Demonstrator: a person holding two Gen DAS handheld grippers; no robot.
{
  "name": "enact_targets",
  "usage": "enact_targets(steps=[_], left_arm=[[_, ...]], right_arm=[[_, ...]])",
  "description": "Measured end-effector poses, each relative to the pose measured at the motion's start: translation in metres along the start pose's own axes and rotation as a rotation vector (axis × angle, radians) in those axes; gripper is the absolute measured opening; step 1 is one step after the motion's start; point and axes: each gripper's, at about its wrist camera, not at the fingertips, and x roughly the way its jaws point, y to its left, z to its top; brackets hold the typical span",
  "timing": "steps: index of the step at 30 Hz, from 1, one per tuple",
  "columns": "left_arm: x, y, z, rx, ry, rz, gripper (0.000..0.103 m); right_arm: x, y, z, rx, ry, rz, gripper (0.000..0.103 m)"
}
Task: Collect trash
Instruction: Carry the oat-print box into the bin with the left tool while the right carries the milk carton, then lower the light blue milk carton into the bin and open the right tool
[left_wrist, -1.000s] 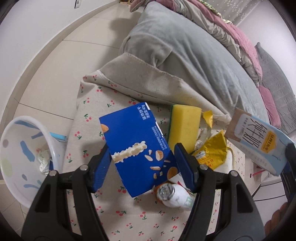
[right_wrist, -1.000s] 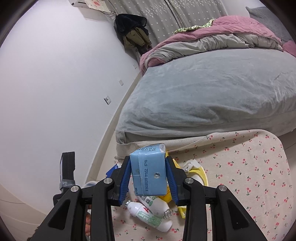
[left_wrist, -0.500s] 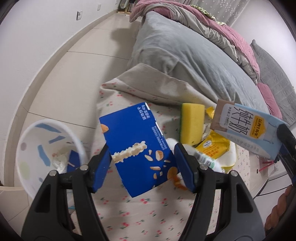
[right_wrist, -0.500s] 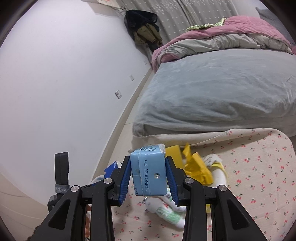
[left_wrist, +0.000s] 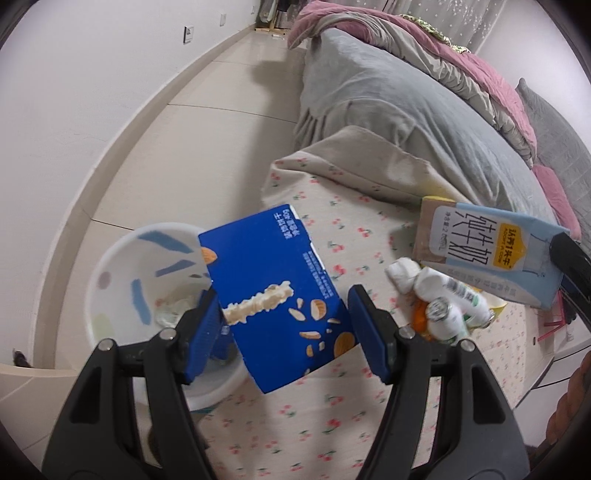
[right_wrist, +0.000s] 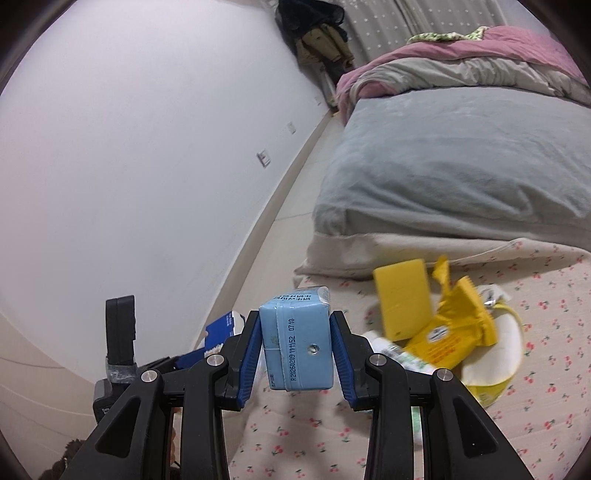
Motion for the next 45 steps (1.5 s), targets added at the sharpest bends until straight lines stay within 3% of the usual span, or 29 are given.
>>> enact_targets(steps=[18, 22, 25, 27, 36, 45], left_arm=[[0.005, 0.080, -0.021, -0.029, 0.048, 0.103, 0.069], [0.009, 0.095, -0.023, -0.037, 0.050, 0.069, 0.069], [0.009, 0.101, -0.025, -0.040, 0.042, 0.091, 0.073], [0.006, 0.106, -0.025, -0.047, 0.031, 0.110, 0.081], [-0.014, 0.131, -0.027, -0.119, -0.004, 0.198, 0.093], [-0.030, 0.143, -0.023, -0.179, -0.042, 0.176, 0.094]], right_arm=[[0.066, 0.061, -0.027, -0.092, 0.143, 0.048, 0.038], [0.077, 0.069, -0.031, -0.101, 0.164, 0.059, 0.038], [0.088, 0.074, -0.033, -0.105, 0.181, 0.070, 0.038], [0.095, 0.078, -0.034, -0.109, 0.192, 0.079, 0.038], [0.119, 0.093, -0.042, -0.122, 0.241, 0.093, 0.038], [0.136, 0.099, -0.047, -0.126, 0.244, 0.126, 0.041]])
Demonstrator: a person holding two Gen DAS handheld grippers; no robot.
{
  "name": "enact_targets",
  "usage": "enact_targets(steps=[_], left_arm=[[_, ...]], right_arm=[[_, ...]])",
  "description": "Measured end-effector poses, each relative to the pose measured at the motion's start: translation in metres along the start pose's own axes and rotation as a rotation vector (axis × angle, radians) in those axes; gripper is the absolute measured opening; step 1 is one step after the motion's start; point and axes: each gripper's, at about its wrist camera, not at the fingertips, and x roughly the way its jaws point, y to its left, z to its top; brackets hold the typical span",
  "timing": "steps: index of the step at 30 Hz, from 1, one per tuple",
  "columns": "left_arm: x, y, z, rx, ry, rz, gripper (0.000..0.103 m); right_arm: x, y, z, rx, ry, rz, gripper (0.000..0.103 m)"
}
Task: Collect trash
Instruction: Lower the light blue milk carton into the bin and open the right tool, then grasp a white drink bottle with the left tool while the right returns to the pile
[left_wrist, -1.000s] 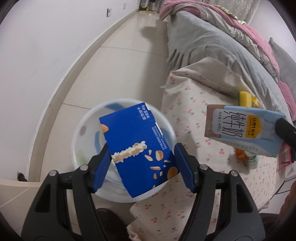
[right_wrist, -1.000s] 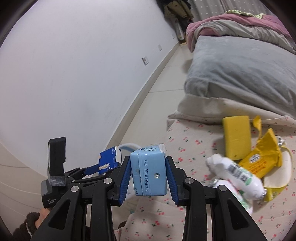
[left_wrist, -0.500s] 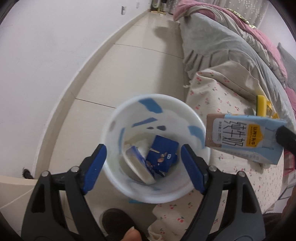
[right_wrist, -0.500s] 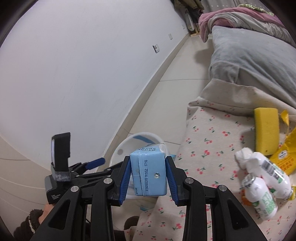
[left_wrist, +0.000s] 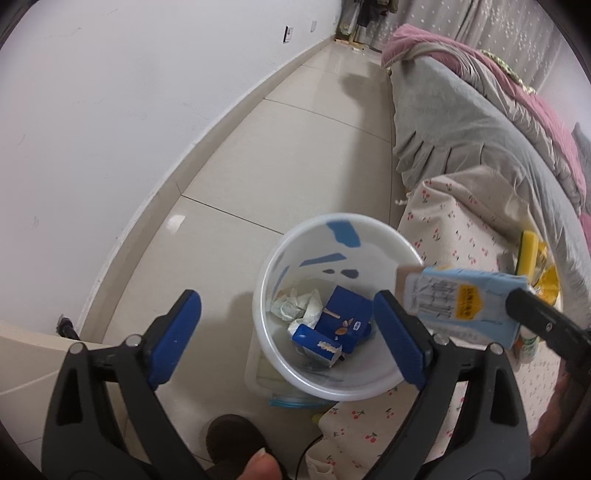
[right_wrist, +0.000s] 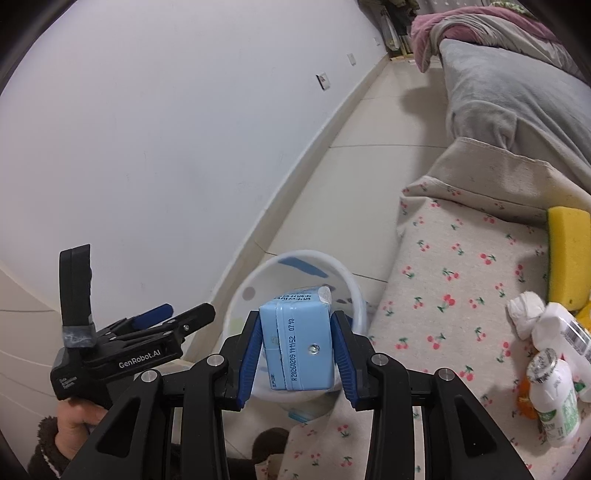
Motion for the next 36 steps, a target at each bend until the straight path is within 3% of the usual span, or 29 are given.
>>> enact_targets(steps=[1, 3, 7, 11, 25, 36], left_arm=[[-0.002, 0.000, 0.001, -0.005, -0.004, -0.004, 0.094], [-0.007, -0.001, 0.002, -0.013, -0.013, -0.014, 0.094], [-0.012, -0.005, 0.003, -0.010, -0.026, -0.026, 0.094], [-0.012, -0.011, 0.000, 0.003, -0.021, -0.026, 0.094], [-0.014, -0.059, -0.016, 0.117, -0.017, -0.013, 0.099], [-0.013, -0.107, -0.025, 0.206, -0.002, -0.027, 0.100]], right_arm=[[0.000, 0.001, 0.000, 0.000, -0.001, 0.013, 0.044], [-0.001, 0.001, 0.001, 0.007, -0.004, 0.018, 0.060], [-0.018, 0.005, 0.004, -0.011, -0.045, -0.014, 0.065], [-0.038, 0.003, 0.003, -0.037, -0.089, -0.075, 0.083], [-0.111, -0.051, -0.020, -0.064, -0.129, -0.297, 0.095], [-0.171, -0.127, -0.041, 0.099, -0.140, -0.411, 0.096]])
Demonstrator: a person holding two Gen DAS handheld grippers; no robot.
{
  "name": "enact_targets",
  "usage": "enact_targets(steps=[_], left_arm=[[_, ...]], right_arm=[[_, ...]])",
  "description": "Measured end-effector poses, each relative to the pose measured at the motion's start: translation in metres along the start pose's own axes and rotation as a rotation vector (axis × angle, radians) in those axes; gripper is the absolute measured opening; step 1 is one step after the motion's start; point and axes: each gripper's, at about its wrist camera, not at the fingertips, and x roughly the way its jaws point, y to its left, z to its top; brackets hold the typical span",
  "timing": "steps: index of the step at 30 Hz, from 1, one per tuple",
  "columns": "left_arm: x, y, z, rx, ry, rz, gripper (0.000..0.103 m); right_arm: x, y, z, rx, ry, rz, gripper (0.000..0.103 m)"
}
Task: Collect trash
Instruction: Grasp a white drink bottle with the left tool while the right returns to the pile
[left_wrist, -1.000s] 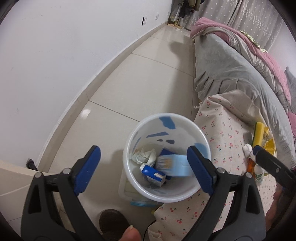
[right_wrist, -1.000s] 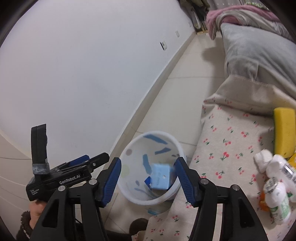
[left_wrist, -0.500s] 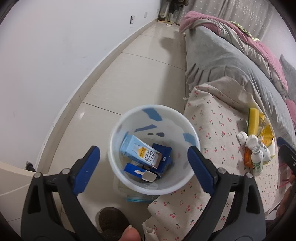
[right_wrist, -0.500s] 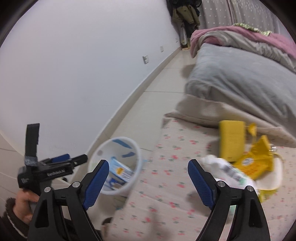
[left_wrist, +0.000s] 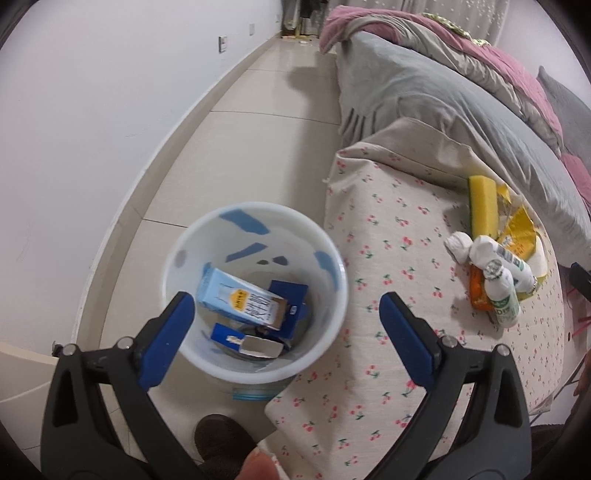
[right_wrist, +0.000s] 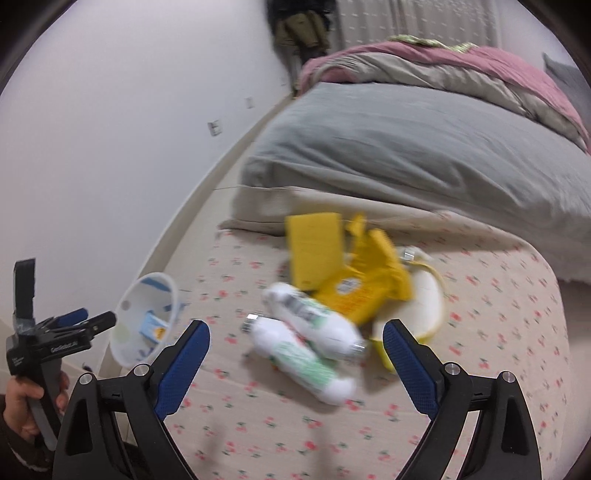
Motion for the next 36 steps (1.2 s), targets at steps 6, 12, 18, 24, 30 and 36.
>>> enact_targets(steps=[6, 12, 18, 24, 30, 36], left_arm=[[0.002, -0.024, 0.000, 0.035, 0.012, -0.019, 0.100], [0.004, -0.046, 0.000, 0.061, 0.027, -0.044, 0.100], [0.009, -0.065, 0.002, 0.070, 0.056, -0.101, 0.100], [0.018, -0.105, 0.000, 0.128, 0.080, -0.184, 0.098], [0.033, -0.150, -0.006, 0.185, 0.123, -0.284, 0.078], [0.047, -0.175, -0.008, 0.165, 0.168, -0.381, 0.064]], right_arm=[[-0.002, -0.041, -0.003, 0.063, 0.034, -0.049, 0.096], [0.006, -0.070, -0.002, 0.124, 0.078, -0.069, 0.096], [0.001, -0.077, 0.003, 0.166, 0.062, -0.023, 0.096], [0.002, -0.076, 0.009, 0.177, 0.064, -0.013, 0.096], [0.002, -0.090, 0.004, 0.203, 0.084, -0.025, 0.096], [-0.003, -0.105, -0.001, 0.225, 0.084, -0.039, 0.096]])
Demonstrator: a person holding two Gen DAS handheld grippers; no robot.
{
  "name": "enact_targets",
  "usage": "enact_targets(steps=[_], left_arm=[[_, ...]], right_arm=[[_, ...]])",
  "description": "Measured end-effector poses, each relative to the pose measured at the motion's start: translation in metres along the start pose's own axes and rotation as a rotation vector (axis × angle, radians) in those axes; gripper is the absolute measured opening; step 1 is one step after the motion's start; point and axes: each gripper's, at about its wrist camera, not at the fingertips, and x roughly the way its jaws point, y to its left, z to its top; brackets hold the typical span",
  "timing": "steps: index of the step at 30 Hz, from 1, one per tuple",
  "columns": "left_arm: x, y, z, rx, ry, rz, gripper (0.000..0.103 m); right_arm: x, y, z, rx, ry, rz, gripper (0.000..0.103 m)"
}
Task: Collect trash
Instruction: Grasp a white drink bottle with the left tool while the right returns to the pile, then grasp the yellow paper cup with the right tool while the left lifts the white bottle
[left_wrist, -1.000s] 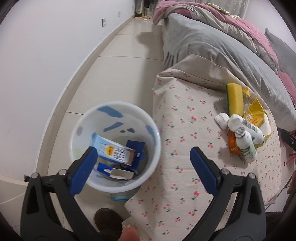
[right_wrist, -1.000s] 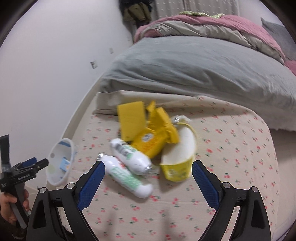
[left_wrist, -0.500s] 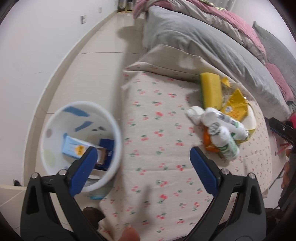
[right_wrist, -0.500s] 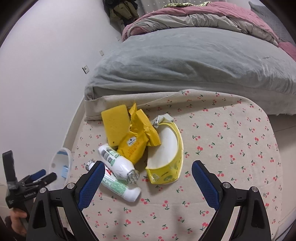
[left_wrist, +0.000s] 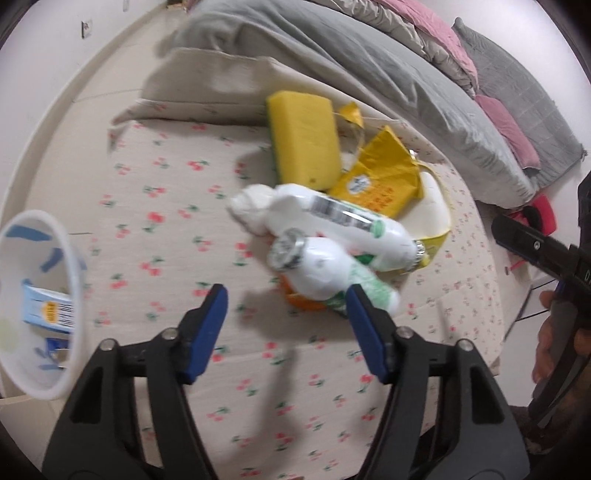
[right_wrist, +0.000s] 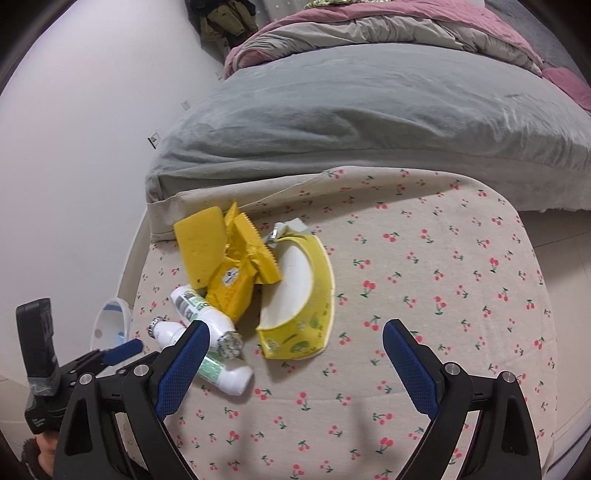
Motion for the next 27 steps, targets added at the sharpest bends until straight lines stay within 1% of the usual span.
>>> enact_targets(steps=[6, 11, 14, 17, 20, 27], left_arm=[[0.011, -0.010, 0.004, -0.044, 0.005, -0.049, 0.060], [0.018, -0.013, 0.006, -0.077, 0.008, -0.063, 0.059], [0.021, -0.013, 0.007, -0.086, 0.006, -0.067, 0.056], [0.015, -0.011, 0.008, -0.088, -0.001, -0.089, 0.048], [0.008, -0.016, 0.008, -0.053, -0.012, -0.070, 0.046], [-0.011, -0.014, 0.005, -0.037, -0.031, -0.083, 0.045]], right_arm=[[-0.003, -0.013, -0.002, 0.012, 0.001, -0.011, 0.096], [-0.005, -0.023, -0.004, 0.021, 0.006, -0.015, 0.096], [-0.005, -0.027, -0.005, 0.024, 0.011, -0.018, 0.096], [-0.004, -0.027, -0.006, 0.022, 0.017, -0.020, 0.096], [-0.002, -0.025, -0.006, 0.015, 0.022, -0.019, 0.096], [0.011, -0.017, -0.001, 0.004, 0.044, -0.026, 0.096]])
